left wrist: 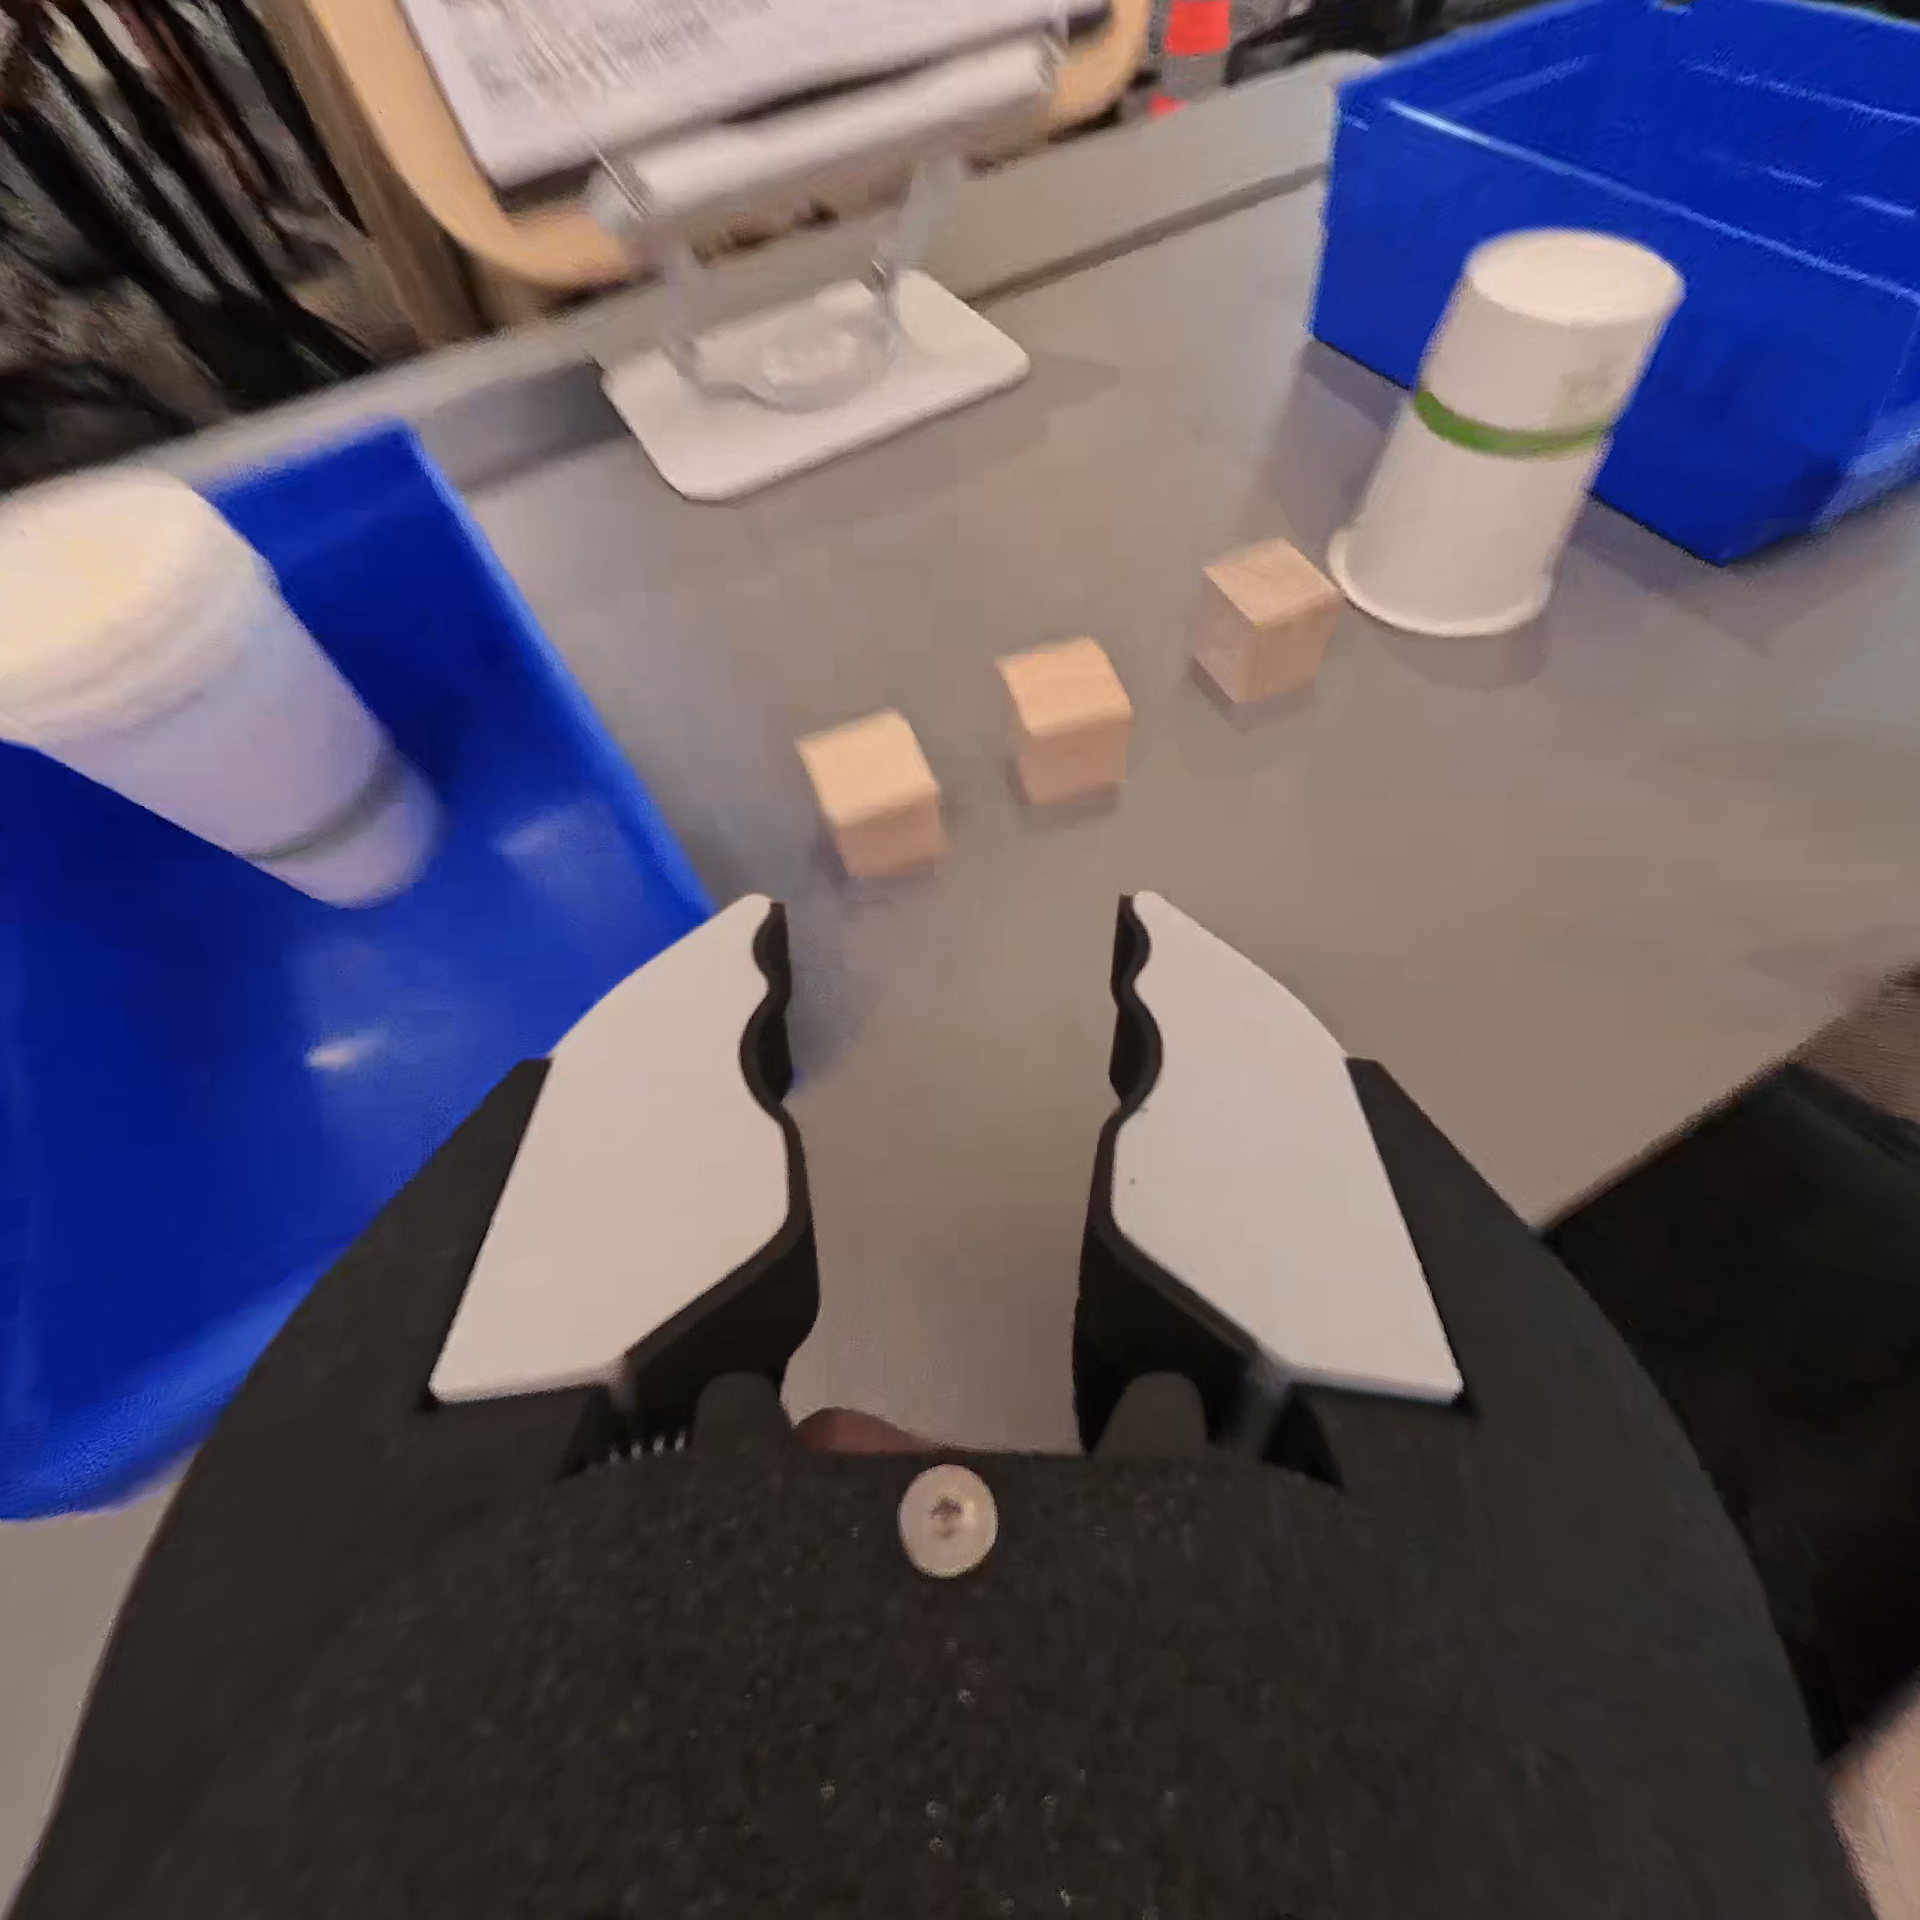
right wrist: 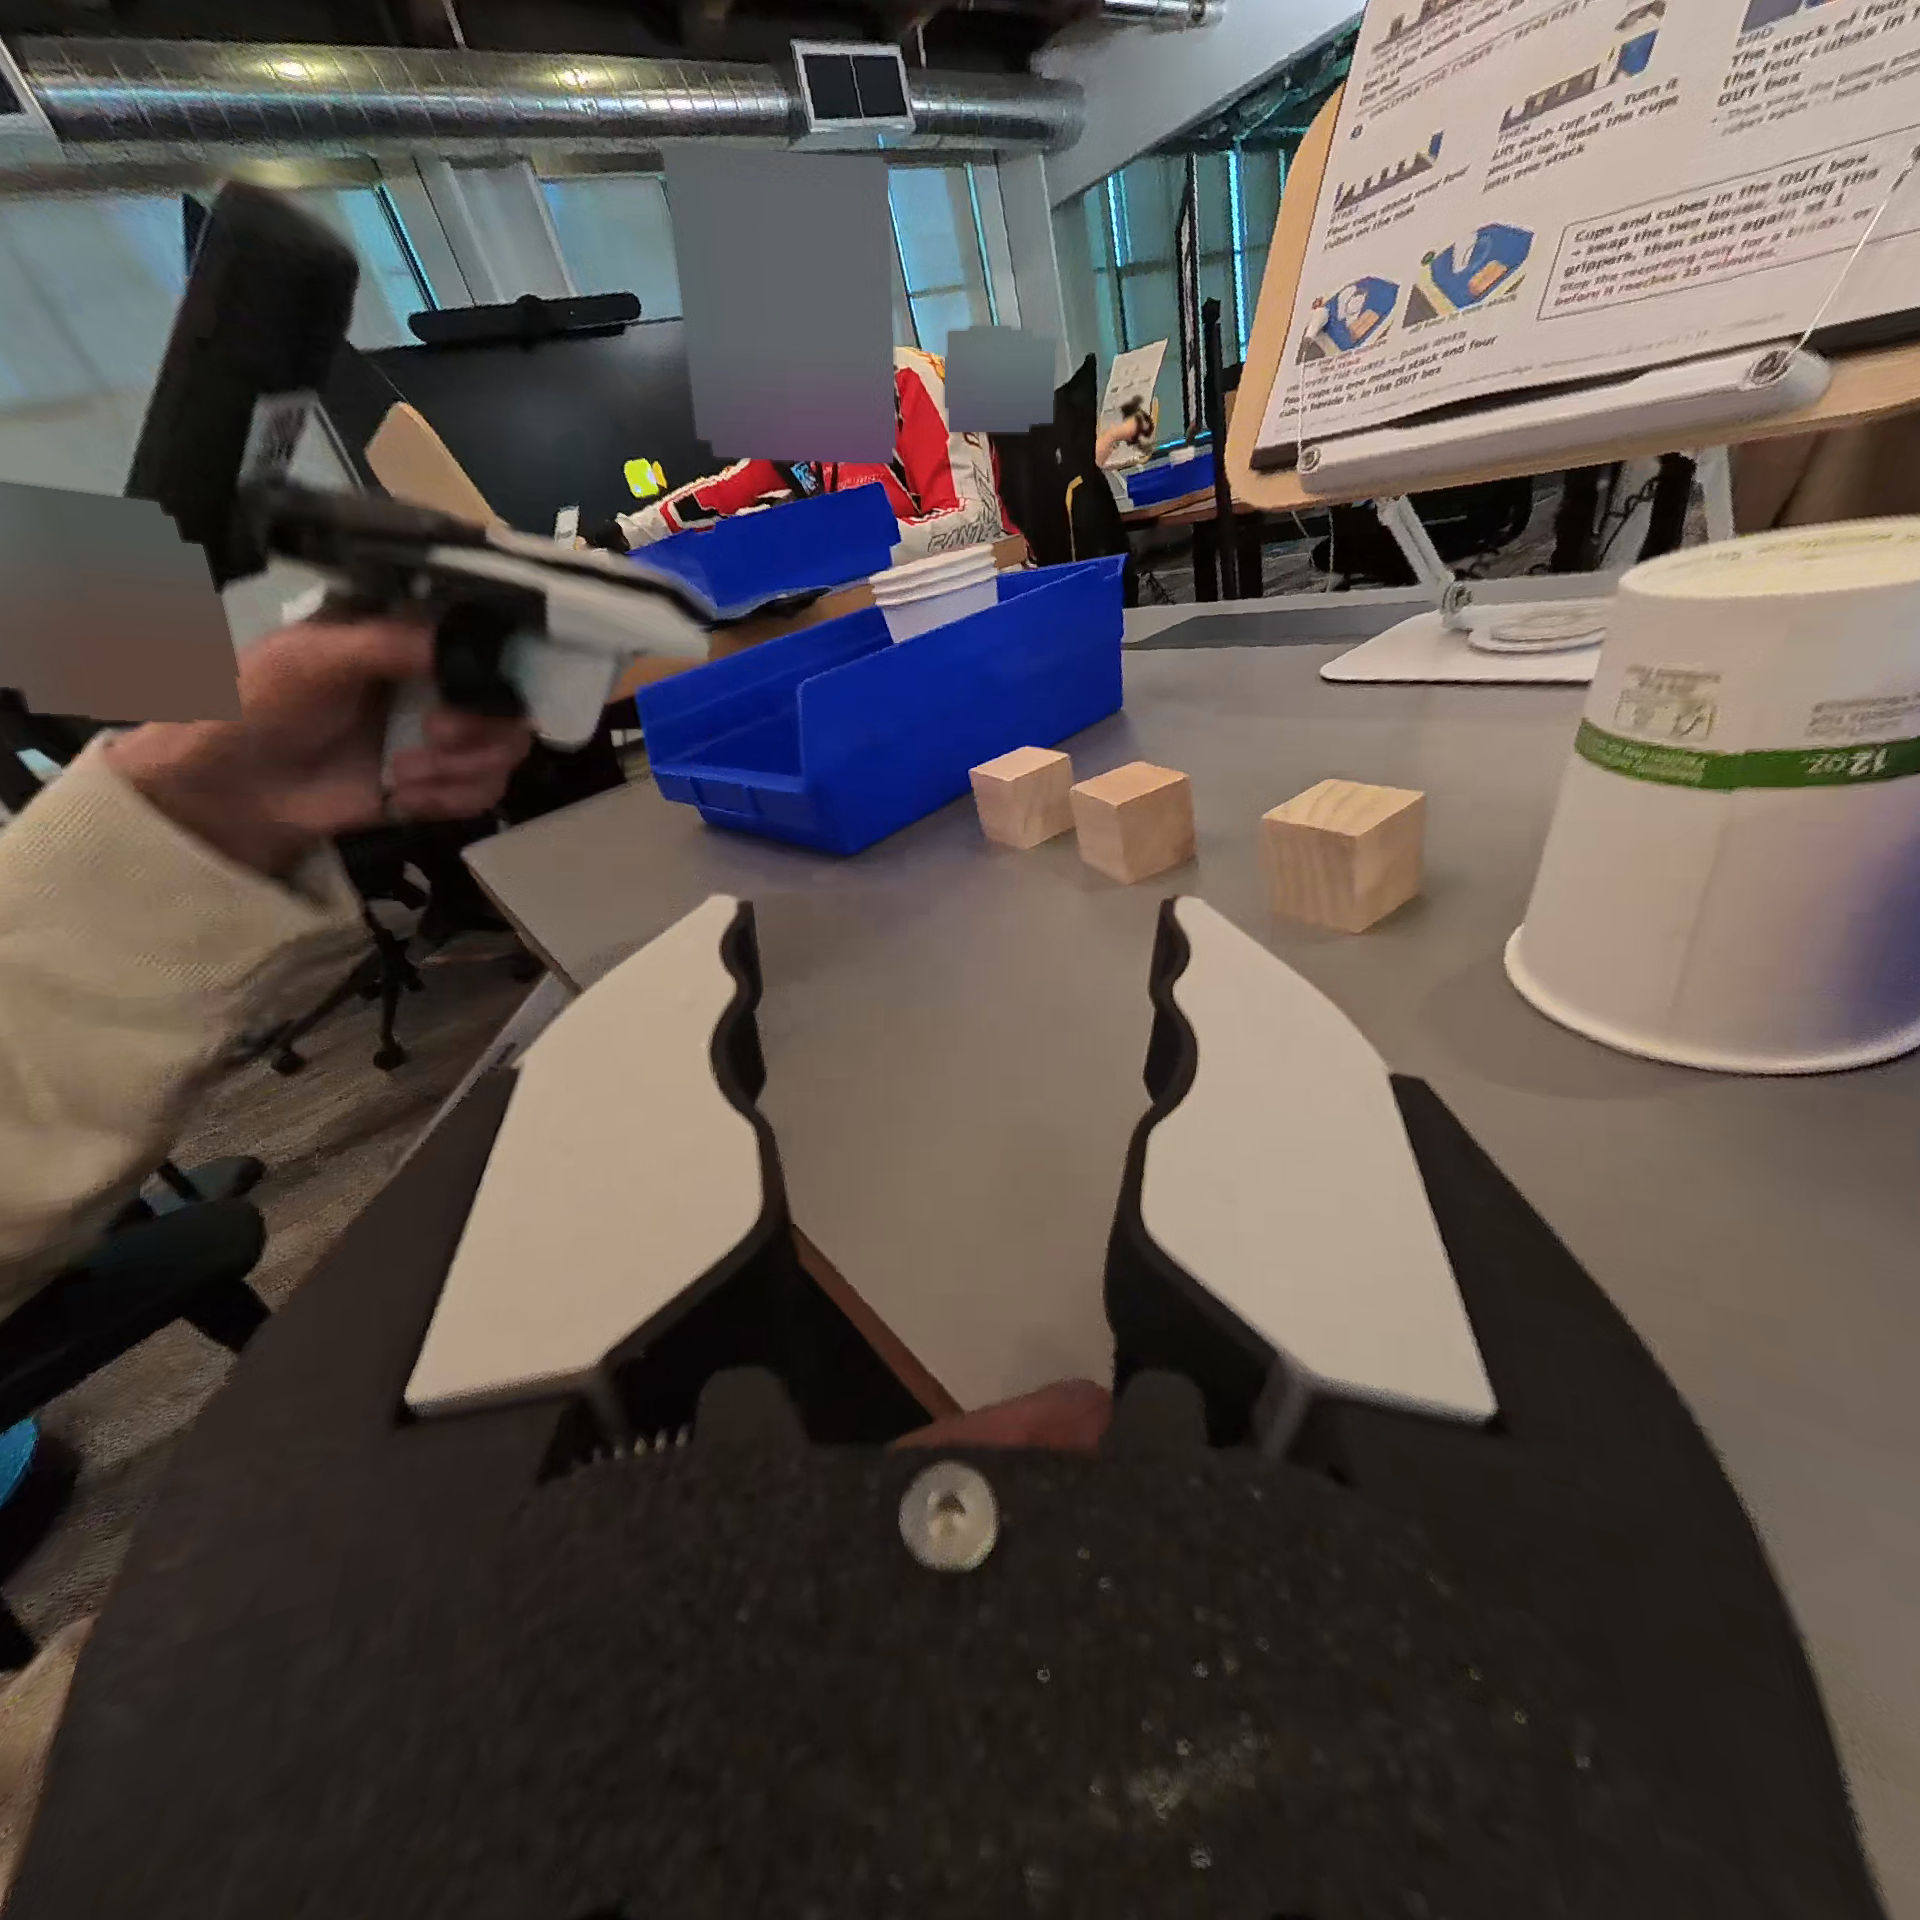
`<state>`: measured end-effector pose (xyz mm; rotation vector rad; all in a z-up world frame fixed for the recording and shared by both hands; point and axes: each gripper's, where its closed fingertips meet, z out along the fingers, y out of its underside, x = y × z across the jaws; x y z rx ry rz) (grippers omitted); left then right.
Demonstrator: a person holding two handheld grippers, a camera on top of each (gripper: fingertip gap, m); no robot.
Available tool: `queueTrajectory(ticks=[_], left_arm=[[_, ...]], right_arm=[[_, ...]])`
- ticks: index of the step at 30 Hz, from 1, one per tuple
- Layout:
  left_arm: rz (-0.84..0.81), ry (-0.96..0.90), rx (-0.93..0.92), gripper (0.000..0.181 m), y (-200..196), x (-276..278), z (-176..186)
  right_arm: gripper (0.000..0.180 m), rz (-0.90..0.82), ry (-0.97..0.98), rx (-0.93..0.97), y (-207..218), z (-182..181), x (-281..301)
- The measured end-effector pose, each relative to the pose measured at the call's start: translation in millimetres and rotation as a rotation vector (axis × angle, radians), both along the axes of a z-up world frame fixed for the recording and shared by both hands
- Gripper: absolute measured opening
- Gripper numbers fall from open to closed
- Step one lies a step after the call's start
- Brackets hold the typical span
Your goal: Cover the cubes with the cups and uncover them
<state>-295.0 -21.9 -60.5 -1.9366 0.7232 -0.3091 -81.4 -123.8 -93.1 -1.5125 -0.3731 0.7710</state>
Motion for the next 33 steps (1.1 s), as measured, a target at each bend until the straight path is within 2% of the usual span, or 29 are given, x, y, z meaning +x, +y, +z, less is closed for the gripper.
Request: queueTrajectory(ticks=[1, 3, 6, 8, 12, 15, 18, 23, 25, 29, 33], left_arm=[[0.007, 0.051, 0.029, 0.060, 16.6, -8.0, 17.5], [0.029, 0.280, 0.063, 0.057, 60.6, -34.2, 37.7], [0.034, 0.564, -0.033, 0.050, 135.5, -73.7, 36.2], [-0.017, 0.584, -0.153, 0.043, 175.4, -80.0, 27.8], [-0.097, 0.535, -0.360, 0.034, 216.2, -86.4, 15.7], [-0.168, 0.548, -0.460, 0.025, 219.4, -89.3, 8.4], [-0.165, 0.616, -0.485, 0.035, 226.2, -97.8, 1.7], [-0.188, 0.654, -0.560, 0.029, 225.2, -106.6, -11.8], [-0.189, 0.671, -0.573, 0.016, 225.7, -109.9, -14.7], [-0.225, 0.661, -0.567, 0.004, 223.2, -103.2, -12.7], [-0.241, 0.680, -0.572, 0.004, 220.0, -102.7, -12.5]], right_arm=[[0.072, 0.017, 0.019, -0.011, -1.5, -2.0, -2.4], [0.072, 0.055, 0.025, -0.031, -2.6, -7.0, -9.0], [0.072, 0.069, -0.016, -0.023, -1.9, -12.1, -12.5], [0.072, 0.076, -0.020, -0.029, -1.9, -12.8, -12.7], [0.071, 0.088, -0.002, -0.045, -2.9, -14.7, -11.4], [0.071, 0.085, 0.000, -0.051, -3.7, -15.7, -8.8], [0.070, 0.076, 0.007, -0.051, -3.7, -14.6, -4.4], [0.069, 0.079, 0.034, -0.068, -3.2, -14.3, 0.1], [0.067, 0.078, 0.036, -0.066, -3.3, -13.6, 1.2], [0.066, 0.087, 0.039, -0.071, -3.2, -14.4, 0.4], [0.065, 0.097, 0.035, -0.077, -4.1, -15.6, -1.7]])
